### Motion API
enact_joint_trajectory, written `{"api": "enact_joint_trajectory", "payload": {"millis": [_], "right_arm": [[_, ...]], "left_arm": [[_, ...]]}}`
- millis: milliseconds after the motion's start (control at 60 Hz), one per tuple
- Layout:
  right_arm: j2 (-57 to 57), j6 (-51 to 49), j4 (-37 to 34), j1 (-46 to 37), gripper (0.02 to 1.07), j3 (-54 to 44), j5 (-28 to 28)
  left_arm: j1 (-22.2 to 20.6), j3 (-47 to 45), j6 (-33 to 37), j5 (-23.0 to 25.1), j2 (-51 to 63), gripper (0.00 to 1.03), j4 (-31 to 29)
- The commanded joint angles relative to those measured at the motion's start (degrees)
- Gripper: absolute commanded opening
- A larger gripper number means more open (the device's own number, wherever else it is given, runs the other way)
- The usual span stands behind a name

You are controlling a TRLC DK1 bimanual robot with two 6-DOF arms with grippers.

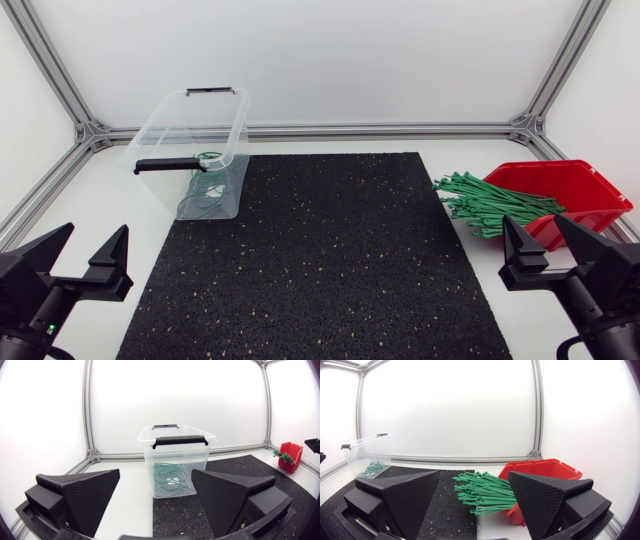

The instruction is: Take a green cable tie from the red box, thread the tail through the head to close it, then place it in the transparent bin on the left.

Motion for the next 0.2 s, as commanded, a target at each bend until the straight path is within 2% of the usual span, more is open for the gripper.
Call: {"api": "enact_joint_trajectory", "payload": {"millis": [0,183], "right_arm": [[-0.3,-0.8,0.8,-0.3,1.02,-1.3,-0.2],[-0.3,-0.8,0.8,-0.3,1.02,-1.3,-0.2]], "left_arm": [[-0.5,-2.5,-2.2,-0.4,-1.2,1.0,-0.2],[-0.5,-2.5,-2.2,-0.4,-1.2,1.0,-0.2]]}}
